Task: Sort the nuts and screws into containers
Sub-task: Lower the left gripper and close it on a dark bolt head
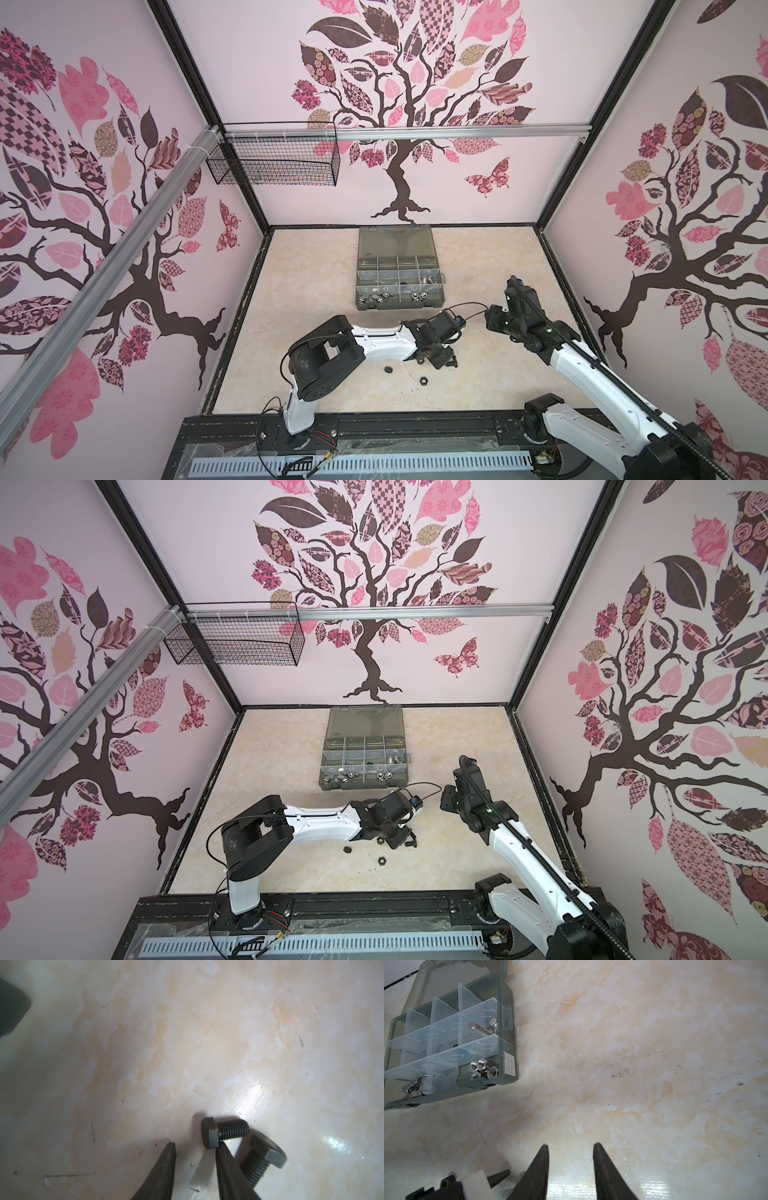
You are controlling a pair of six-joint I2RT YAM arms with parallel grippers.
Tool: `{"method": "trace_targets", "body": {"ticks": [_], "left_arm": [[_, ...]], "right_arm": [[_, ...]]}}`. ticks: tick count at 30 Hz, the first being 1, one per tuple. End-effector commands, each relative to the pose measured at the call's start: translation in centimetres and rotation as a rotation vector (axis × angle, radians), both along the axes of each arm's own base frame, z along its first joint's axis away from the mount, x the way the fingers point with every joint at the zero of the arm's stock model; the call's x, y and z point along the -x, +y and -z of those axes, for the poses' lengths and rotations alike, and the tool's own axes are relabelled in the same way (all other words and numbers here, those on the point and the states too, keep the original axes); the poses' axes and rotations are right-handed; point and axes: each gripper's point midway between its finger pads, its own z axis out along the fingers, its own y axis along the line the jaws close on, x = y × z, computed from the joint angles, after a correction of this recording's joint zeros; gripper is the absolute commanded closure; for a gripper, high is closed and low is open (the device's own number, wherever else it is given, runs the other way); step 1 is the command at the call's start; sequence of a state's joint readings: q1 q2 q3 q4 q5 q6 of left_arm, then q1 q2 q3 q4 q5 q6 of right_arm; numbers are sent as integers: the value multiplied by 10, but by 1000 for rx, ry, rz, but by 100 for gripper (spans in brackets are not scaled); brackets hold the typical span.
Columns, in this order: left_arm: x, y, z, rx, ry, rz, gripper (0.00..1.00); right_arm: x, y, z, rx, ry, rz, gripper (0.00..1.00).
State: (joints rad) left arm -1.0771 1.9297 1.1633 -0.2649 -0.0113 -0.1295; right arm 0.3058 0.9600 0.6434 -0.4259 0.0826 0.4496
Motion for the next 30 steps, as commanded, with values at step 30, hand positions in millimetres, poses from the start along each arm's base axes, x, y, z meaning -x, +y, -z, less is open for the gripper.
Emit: {"method": "trace_targets", "body": {"ticks": [30], "left_arm": [[-8,-26,-13,61,34,-122,62]], "right_arm": [[-3,-5,-12,-1,-30,18,61]]}}
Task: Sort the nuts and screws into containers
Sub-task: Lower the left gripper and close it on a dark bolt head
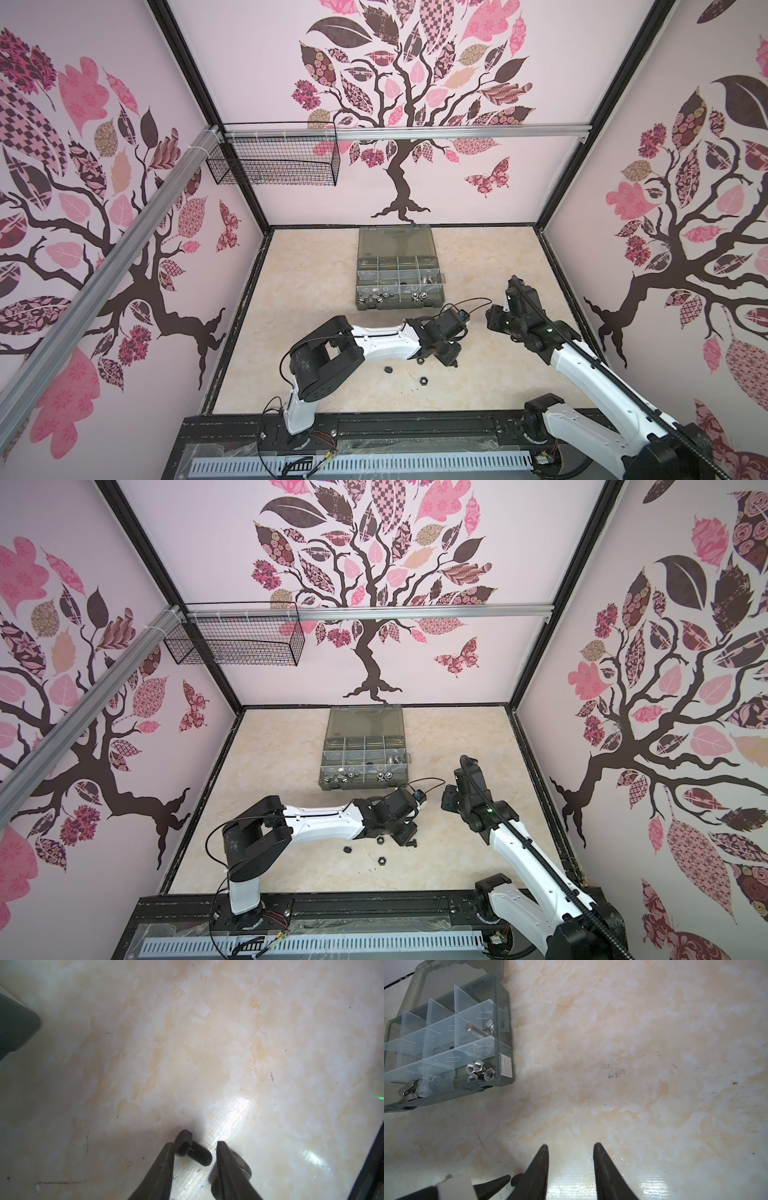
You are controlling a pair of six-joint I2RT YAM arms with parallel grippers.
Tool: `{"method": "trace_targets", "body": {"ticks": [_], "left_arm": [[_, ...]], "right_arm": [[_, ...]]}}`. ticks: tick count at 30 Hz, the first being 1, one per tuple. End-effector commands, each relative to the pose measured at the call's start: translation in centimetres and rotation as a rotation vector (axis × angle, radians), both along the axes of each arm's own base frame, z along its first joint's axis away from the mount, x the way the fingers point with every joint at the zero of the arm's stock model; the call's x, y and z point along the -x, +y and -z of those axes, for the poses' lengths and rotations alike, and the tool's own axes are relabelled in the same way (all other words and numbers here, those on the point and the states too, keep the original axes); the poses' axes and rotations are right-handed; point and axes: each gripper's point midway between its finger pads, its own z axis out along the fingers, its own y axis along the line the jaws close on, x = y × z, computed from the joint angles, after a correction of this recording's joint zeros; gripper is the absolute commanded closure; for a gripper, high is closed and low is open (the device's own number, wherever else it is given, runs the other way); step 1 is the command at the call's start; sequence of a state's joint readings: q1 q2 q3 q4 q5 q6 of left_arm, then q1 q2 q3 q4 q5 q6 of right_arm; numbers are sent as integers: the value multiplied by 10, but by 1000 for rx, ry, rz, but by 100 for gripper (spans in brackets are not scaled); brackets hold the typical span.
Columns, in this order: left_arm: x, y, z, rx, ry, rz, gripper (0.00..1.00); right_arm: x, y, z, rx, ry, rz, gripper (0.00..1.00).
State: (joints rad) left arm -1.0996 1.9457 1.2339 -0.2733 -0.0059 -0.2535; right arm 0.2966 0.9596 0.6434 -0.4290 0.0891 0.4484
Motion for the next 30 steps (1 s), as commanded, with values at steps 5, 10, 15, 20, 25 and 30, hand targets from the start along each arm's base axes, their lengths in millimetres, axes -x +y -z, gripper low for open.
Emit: {"method": "trace_targets", "body": {"ticks": [5,10,15,20,25,30], "left_arm": [[-15,6,17,-79,-15,-84,62],[-16,20,22,-138,-30,-112,62],[-12,35,25,-167,-41,-111,62],[-9,33,31,-168,-29,-91,76],[-9,32,30,-171,-27,-83,83],[-15,37,15,-144,-46,-103,86]], "right_arm": [[-2,-3,-11,-7,-28,6,61],[-3,-3,-11,-5,-28,8,61],[-4,-3,-10,-9,-30,8,61],[-4,-3,-8,-10,-26,9,61],[-5,-4,-9,-5,-30,11,62],[-5,-4,-10,-8,-32,10,61]]}}
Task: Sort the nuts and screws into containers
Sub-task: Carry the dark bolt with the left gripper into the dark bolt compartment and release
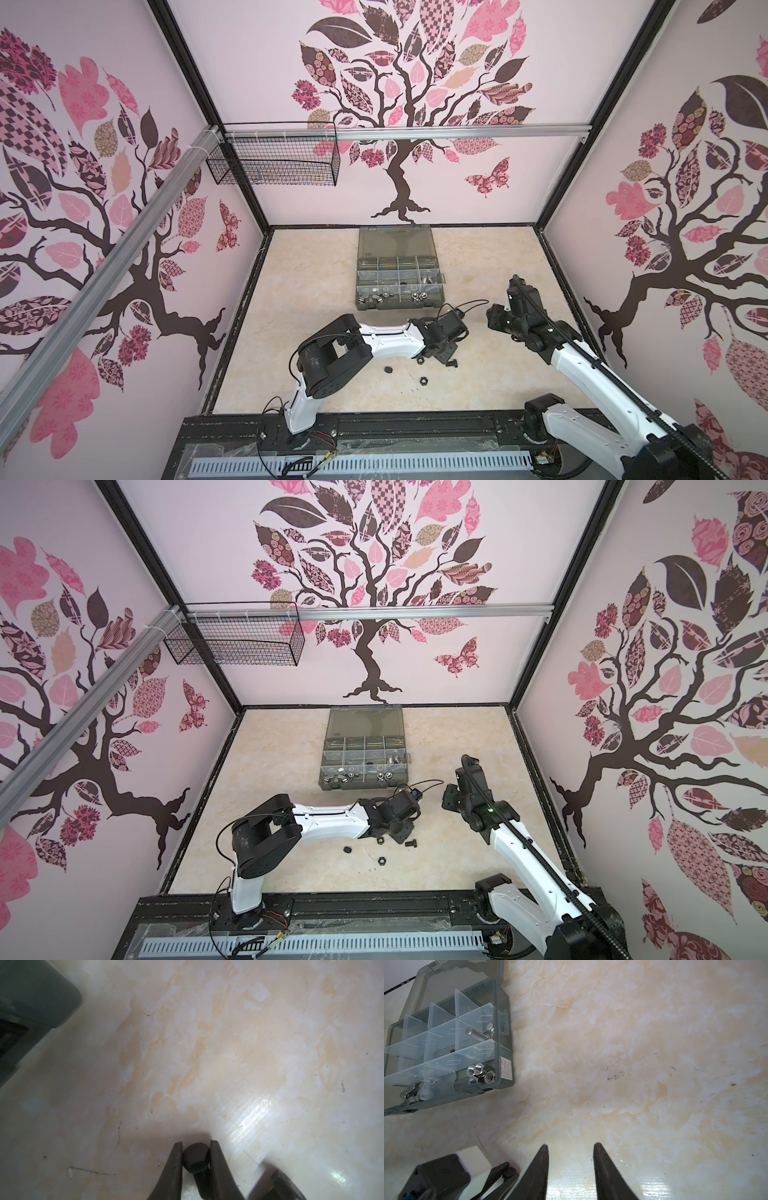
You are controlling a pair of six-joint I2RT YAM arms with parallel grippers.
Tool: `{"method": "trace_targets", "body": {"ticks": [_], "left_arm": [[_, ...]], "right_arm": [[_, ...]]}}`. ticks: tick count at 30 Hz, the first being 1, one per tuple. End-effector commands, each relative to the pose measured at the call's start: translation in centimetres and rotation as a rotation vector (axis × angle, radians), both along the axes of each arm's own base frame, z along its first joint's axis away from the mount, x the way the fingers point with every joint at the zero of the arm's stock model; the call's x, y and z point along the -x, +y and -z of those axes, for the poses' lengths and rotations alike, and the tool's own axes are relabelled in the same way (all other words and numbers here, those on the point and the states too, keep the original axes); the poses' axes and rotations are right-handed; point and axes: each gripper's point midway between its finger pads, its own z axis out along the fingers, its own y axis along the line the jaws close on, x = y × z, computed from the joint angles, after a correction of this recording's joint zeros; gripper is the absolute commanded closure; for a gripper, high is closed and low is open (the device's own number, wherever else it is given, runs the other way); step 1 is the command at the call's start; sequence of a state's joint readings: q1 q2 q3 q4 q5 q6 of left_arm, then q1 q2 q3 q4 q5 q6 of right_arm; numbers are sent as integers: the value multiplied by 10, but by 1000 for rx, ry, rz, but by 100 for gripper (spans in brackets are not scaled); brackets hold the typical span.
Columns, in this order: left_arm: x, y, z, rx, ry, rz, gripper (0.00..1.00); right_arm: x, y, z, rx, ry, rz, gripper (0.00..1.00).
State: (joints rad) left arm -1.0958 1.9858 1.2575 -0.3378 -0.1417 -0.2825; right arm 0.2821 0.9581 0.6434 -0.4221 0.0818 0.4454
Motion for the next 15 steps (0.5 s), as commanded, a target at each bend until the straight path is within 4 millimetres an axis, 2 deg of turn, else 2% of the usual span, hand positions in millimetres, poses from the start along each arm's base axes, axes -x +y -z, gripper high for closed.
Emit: {"method": "trace_targets", "body": {"ticks": [1,6,11,15], "left_arm": [[0,17,-8,-14,4,-13,86],[-29,25,-53,83,-40,-58,86],[-79,36,-105,151,-137,-89,85],[-125,53,-122,173,-165,-141,85]], "right_arm": [[-3,-2,-9,-1,-24,4,61],[-3,-2,-12,-3,-31,3,61],[-3,-2,-13,0,-29,3,62],[-4,-1,-11,-2,-21,-1,61]]}}
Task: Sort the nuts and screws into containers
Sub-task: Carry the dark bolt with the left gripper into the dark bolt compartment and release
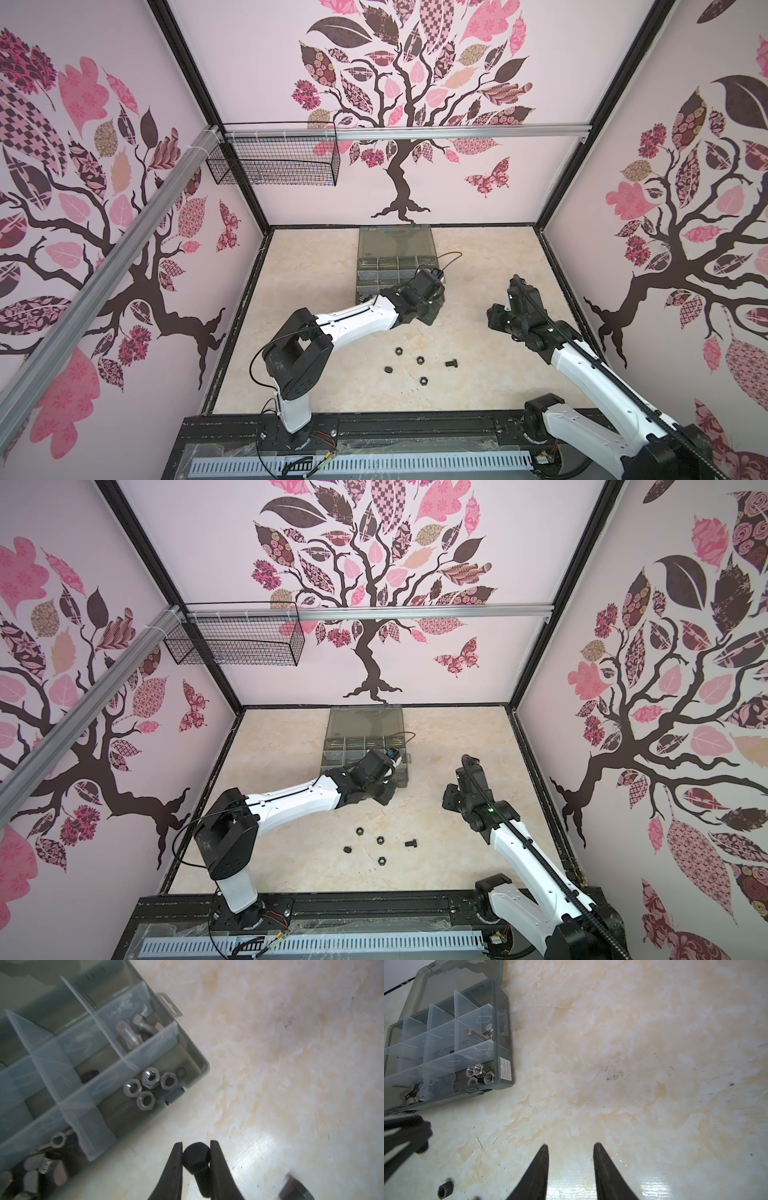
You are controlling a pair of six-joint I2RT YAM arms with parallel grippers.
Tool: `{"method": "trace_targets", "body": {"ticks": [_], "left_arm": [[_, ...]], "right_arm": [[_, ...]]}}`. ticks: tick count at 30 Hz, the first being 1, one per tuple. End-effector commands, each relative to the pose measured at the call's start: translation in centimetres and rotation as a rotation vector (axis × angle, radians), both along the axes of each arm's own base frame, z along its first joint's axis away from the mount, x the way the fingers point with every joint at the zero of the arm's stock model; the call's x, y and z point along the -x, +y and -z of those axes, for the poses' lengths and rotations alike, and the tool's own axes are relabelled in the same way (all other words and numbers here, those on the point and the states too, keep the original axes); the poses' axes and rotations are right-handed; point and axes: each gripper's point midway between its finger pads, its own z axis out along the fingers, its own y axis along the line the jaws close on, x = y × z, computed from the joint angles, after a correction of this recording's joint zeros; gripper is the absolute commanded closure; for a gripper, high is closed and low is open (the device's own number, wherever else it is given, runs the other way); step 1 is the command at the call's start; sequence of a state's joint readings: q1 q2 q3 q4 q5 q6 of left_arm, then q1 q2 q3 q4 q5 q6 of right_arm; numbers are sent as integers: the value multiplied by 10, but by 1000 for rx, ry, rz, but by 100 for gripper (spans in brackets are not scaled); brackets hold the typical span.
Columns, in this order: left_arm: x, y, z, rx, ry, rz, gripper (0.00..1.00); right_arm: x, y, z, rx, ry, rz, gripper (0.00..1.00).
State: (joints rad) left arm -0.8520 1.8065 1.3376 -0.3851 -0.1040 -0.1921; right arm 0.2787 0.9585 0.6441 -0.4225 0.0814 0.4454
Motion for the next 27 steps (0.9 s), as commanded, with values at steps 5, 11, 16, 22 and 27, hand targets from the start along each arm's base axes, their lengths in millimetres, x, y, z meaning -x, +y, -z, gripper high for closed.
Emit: {"method": "trace_targets", "body": {"ticks": [5,11,16,22,27], "left_arm": [[-79,21,-8,12,-28,-51,85],[-122,40,12,21,7,-115,84],[-137,46,26,14,24,-134,82],[-141,46,35,5,34,-134,75],[-139,45,37,10,43,-133,61]], "right_arm": [[-6,3,-7,-9,-4,-9,62],[-7,4,-4,-8,10,-13,62],[-10,5,-2,-3,23,-17,62],[-11,6,0,-2,32,-23,62],[-10,7,1,-3,37,-26,62]]}}
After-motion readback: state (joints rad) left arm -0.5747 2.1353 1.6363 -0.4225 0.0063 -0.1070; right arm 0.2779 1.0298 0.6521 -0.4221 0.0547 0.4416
